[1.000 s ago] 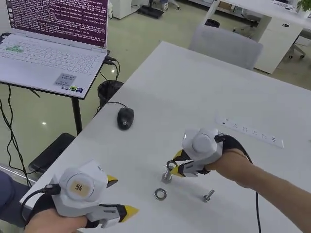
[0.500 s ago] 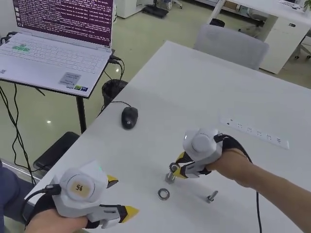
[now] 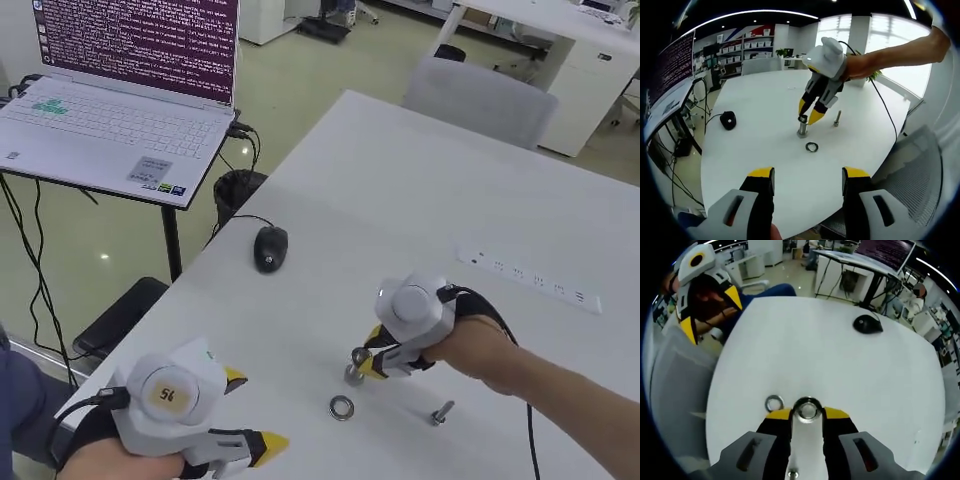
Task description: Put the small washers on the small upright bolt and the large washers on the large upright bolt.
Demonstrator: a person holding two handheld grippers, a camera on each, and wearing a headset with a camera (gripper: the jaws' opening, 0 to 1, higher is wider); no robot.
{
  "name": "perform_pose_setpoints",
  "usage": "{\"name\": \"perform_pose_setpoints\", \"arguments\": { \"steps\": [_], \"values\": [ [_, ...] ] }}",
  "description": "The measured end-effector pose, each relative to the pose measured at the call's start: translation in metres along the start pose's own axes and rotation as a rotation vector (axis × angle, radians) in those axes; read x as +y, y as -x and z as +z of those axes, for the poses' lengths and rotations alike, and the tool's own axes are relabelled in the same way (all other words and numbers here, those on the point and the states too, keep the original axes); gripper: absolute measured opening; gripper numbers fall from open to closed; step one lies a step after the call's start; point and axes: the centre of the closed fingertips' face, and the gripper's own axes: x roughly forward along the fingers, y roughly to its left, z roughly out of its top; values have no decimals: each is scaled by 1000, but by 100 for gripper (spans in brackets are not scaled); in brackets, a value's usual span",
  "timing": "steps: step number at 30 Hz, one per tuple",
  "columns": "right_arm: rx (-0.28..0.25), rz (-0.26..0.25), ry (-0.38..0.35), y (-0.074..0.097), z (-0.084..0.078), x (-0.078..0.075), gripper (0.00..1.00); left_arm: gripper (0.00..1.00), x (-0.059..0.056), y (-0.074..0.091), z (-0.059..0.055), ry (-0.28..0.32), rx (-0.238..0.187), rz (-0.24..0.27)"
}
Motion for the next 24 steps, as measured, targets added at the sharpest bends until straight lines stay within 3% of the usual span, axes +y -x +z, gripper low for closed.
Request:
{"name": "perform_pose_setpoints", "arguments": {
  "steps": [13,24],
  "values": [
    [59,11,-49,-24,-14,1,24,53,0,0,1,3,-2,-1],
    [65,-12,-114,-40,-20,1,25,53,2,1,-1,8,0,4]
  ]
}}
